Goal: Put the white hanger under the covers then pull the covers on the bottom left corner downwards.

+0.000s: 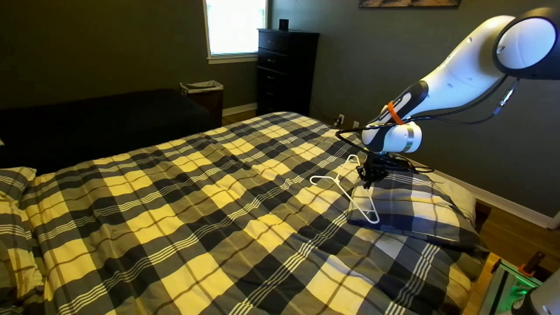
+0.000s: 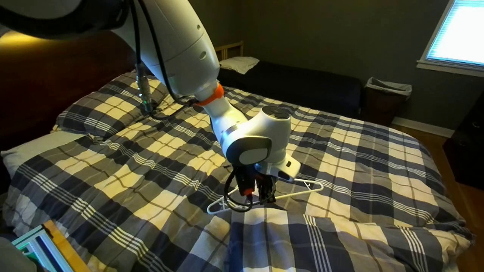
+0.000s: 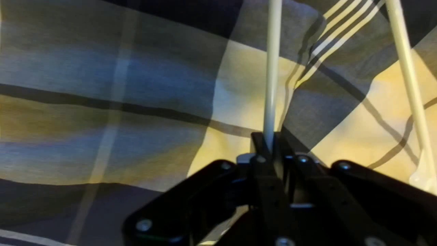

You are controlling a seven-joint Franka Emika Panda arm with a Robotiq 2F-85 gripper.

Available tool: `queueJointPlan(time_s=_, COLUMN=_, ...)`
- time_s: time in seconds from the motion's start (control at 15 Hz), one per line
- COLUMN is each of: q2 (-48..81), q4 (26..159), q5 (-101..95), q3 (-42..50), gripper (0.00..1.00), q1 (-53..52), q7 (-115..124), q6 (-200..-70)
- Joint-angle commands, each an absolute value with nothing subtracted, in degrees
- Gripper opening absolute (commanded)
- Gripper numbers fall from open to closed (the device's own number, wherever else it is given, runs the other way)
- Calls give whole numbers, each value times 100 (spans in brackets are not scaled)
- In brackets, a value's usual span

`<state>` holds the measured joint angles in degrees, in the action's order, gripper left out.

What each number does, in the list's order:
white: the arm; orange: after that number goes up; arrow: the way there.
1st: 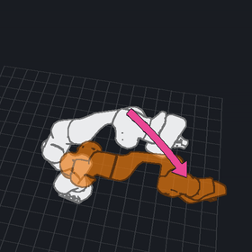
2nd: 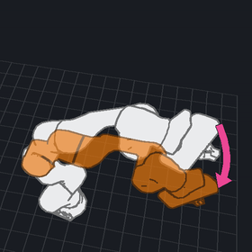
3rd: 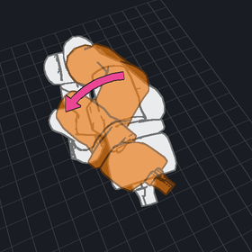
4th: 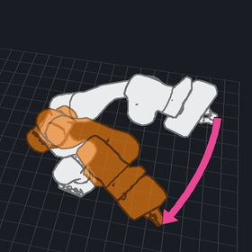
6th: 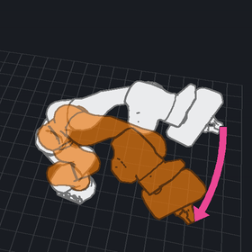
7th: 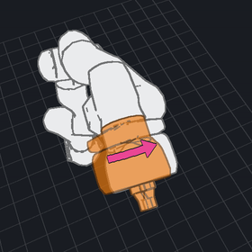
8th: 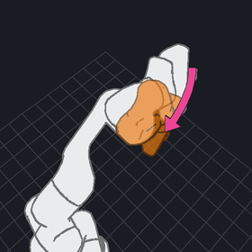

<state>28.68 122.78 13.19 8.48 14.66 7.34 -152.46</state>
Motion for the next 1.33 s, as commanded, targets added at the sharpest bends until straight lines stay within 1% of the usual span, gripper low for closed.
queueJointPlan(time_s=0.0, q2=2768, q4=12366, q5=1324, q3=900, gripper=9, q1=1469, q7=741, q6=-15241)
queueJointPlan(time_s=0.2, q2=2649, q4=12479, q5=1328, q3=910, gripper=9, q1=1452, q7=781, q6=-15241)
queueJointPlan(time_s=0.27, q2=2723, q4=12355, q5=1449, q3=865, gripper=2, q1=1543, q7=771, q6=-15129)
queueJointPlan(time_s=0.93, q2=2718, q4=12324, q5=2497, q3=1044, gripper=2, q1=2660, q7=634, q6=-14803)
queueJointPlan(time_s=1.27, q2=2784, q4=12072, q5=2878, q3=1238, gripper=2, q1=3127, q7=666, q6=-14727)
